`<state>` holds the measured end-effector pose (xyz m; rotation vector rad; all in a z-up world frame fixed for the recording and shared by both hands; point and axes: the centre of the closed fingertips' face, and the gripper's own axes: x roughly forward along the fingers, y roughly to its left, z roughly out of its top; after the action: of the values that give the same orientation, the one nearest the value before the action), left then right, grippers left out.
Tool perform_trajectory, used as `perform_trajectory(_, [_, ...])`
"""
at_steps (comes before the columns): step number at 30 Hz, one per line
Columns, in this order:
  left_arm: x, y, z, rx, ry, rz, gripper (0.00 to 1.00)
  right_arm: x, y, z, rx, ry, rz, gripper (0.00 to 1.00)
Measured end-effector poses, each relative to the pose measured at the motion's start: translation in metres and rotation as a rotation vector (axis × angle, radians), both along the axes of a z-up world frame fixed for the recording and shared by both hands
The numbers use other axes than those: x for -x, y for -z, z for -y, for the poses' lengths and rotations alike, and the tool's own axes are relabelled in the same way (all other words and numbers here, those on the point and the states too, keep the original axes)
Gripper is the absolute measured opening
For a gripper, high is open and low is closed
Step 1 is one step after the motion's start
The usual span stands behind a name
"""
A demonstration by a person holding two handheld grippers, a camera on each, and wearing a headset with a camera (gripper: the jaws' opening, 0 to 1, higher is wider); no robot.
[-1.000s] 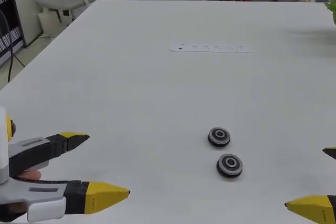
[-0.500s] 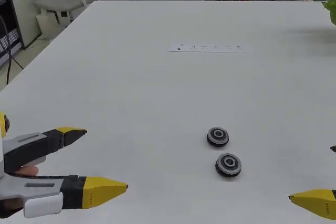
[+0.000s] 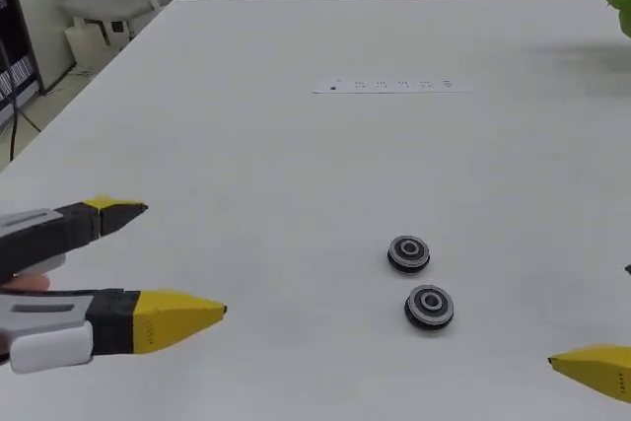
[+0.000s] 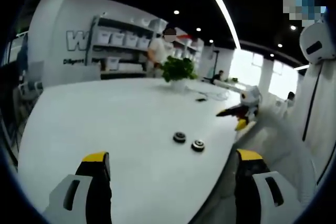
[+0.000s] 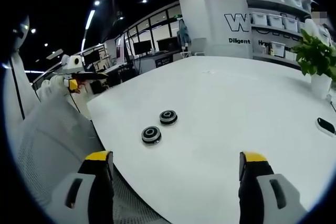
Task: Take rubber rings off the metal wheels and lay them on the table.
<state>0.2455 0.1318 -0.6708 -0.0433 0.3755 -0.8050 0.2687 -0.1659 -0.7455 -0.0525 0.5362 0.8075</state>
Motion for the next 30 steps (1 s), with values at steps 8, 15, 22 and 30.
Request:
perform_trajectory(8, [-0.009,-0.023,0.004,-0.015,0.02,0.045,1.0,-0.006,-0.01,0.002,-0.014,0.022,0.031,0.94])
perform_trajectory(15, [-0.02,-0.046,0.015,-0.019,0.058,0.101,1.0,-0.01,-0.015,0.003,-0.021,0.027,0.045,0.93])
perform_trajectory(22, [-0.027,-0.059,0.024,-0.021,0.093,0.135,1.0,-0.016,-0.019,0.007,-0.012,0.021,0.058,0.9])
perform_trajectory(30, [-0.038,-0.069,0.042,-0.023,0.132,0.158,1.0,-0.023,-0.028,0.006,-0.019,-0.009,0.07,0.83])
